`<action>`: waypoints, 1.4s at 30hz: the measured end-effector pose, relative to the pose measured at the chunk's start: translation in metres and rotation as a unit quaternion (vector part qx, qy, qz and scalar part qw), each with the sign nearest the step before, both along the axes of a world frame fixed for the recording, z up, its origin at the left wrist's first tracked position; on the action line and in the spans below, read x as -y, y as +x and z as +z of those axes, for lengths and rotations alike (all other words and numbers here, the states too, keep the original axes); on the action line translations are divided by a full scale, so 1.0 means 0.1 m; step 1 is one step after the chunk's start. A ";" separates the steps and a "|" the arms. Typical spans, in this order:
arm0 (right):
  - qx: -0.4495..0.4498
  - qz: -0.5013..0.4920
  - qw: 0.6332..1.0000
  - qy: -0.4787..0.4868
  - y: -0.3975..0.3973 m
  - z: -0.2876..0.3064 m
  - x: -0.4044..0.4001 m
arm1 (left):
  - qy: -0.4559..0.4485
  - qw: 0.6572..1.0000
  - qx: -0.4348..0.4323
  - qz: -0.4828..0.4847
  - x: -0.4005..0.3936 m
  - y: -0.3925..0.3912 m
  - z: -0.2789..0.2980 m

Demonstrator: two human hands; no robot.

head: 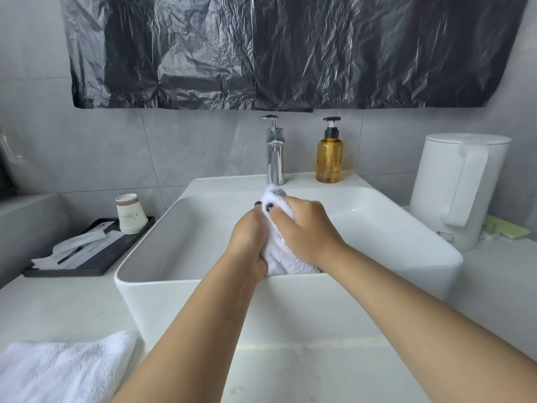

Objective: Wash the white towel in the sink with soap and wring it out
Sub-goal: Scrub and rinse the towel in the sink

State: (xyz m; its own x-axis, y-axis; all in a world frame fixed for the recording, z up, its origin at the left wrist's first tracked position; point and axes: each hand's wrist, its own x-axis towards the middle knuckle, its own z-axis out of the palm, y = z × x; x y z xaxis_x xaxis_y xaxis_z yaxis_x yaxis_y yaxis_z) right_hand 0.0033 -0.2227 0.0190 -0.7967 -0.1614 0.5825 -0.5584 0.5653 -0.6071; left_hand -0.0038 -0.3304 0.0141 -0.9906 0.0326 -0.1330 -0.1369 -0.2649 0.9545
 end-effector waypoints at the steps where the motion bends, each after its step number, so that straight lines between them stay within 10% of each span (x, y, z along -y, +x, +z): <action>1: 0.043 -0.018 0.999 -0.025 -0.07 0.01 0.00 | -0.008 1.000 -0.018 -0.002 -0.01 0.01 0.01; 5: 0.186 -0.097 0.976 -0.065 -0.26 0.04 -0.05 | 0.002 0.999 -0.041 -0.031 -0.06 0.08 0.03; 11: -0.125 0.049 0.991 0.028 0.03 -0.06 -0.02 | 0.018 1.000 0.016 -0.016 0.00 0.07 0.10; 17: 0.145 -0.091 0.984 -0.050 -0.25 -0.01 -0.03 | -0.001 1.000 -0.006 -0.016 -0.05 0.12 0.08; 23: -0.141 0.054 0.988 0.039 -0.02 -0.07 0.01 | 0.022 0.999 0.032 0.001 0.05 0.21 0.07; 29: 0.145 -0.075 0.985 -0.060 -0.26 -0.01 -0.06 | 0.015 0.999 0.023 0.016 0.04 0.19 0.04; 35: -0.107 0.074 0.992 0.007 -0.01 -0.10 -0.01 | 0.008 1.000 0.024 -0.002 0.02 0.11 0.10; 42: 0.132 -0.043 0.988 -0.074 -0.23 -0.02 -0.04 | -0.017 0.999 -0.030 -0.015 -0.03 0.14 0.06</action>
State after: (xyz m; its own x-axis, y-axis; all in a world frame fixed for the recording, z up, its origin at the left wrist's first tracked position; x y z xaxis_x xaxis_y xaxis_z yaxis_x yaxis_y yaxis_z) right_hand -0.0199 -0.2190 0.0169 -0.9309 -0.0143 0.3649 -0.3232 0.4977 -0.8049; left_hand 0.0105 -0.3273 0.0205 -0.9955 0.0598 -0.0740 -0.0858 -0.2280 0.9699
